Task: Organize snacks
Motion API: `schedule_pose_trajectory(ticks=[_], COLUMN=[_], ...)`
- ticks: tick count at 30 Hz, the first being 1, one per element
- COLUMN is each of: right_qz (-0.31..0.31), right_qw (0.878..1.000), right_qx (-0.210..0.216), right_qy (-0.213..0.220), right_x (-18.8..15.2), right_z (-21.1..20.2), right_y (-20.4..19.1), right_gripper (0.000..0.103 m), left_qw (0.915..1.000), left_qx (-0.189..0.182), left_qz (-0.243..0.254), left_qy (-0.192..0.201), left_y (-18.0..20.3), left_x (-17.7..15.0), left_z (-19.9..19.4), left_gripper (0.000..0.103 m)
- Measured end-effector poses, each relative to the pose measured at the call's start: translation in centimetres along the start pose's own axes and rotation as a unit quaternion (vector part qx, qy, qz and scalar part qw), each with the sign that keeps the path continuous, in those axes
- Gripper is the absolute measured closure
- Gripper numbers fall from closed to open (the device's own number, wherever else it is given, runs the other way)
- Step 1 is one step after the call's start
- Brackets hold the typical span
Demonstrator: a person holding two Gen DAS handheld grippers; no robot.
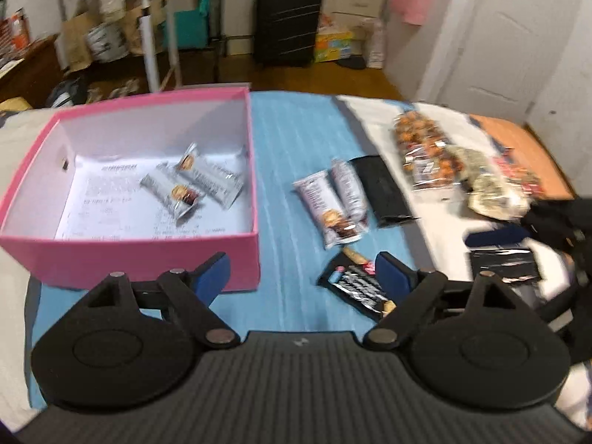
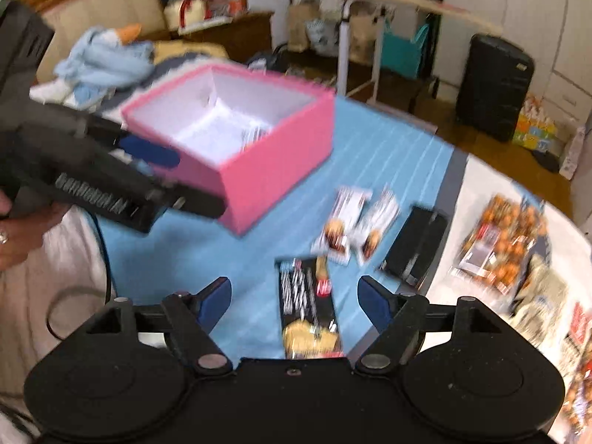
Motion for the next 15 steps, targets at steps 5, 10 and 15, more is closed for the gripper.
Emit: schedule_pose_trajectory(ticks=[5, 10, 15], right_qz=[-0.029, -0.003, 0.006], right_qw=[0.999, 0.999, 1.0], right_qx=[0.019, 0.021, 0.004], right_qy=[-0.019, -0.025, -0.024], right_x=[-2.8, -4.1, -5.3], right_z=[3.4, 6.1, 7.9], right_y=[0.3, 1.9, 2.5], right_gripper=[0.023, 0.023, 0.024], left_qw=[0.999, 0.9955, 0.9946], left_qx=[0.018, -0.016, -0.03], left_qz=[-0.013, -0.037, -0.032], left_qy=[-0.039, -0.085, -0.094], left_y=[-1.1, -1.4, 1.2], left_x=[-1.4, -2.5, -3.2], left_z=[4.8, 7.9, 10.6], left_gripper=[0.013, 0.013, 0.022])
Point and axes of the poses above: each gripper's, at about its wrist camera, not at the fingertips, and z roughly the way its jaws point, y to its right, x to its top, the point moved 1 cm from there along z, roughly the way its jaws point, and after that the axes turned 1 degree about -x, right-handed, at the moved point
